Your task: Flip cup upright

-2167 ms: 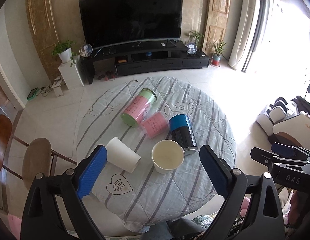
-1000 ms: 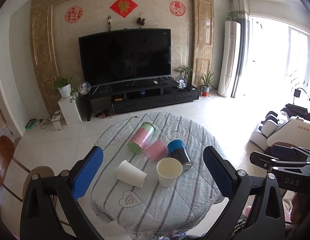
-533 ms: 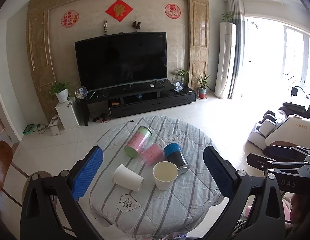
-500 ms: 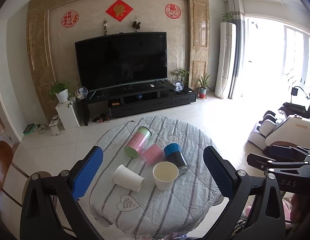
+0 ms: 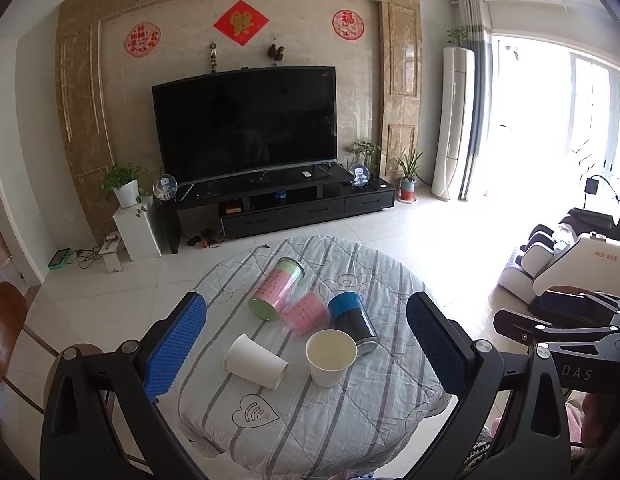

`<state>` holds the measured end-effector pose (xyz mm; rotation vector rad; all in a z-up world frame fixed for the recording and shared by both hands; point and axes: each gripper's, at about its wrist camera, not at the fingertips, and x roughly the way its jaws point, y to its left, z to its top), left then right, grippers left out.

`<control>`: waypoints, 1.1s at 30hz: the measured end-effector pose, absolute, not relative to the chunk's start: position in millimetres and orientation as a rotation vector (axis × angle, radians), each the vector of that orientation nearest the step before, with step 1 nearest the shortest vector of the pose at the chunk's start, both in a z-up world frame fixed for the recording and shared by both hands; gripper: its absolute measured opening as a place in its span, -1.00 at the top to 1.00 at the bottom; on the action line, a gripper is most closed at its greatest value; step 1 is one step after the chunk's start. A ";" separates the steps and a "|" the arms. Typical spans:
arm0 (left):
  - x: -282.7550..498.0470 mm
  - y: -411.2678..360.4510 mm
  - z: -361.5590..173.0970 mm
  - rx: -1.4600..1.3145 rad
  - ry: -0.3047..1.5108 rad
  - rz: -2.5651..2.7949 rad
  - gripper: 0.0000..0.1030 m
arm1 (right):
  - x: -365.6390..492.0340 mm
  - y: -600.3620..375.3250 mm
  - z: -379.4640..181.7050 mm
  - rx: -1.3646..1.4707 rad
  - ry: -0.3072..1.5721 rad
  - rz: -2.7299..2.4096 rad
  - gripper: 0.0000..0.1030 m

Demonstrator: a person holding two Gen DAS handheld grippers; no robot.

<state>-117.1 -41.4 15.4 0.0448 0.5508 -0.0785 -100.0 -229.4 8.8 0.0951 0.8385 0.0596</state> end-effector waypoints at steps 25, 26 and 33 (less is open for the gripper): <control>-112.8 -43.7 18.6 0.048 0.548 -0.079 -0.97 | -96.9 -228.4 11.1 0.092 0.838 0.063 -0.55; -111.8 -43.7 18.8 0.046 0.552 -0.079 -0.97 | -96.6 -228.3 11.0 0.091 0.839 0.063 -0.55; -109.2 -41.1 20.4 0.047 0.549 -0.078 -0.97 | -95.8 -227.0 9.9 0.091 0.845 0.066 -0.55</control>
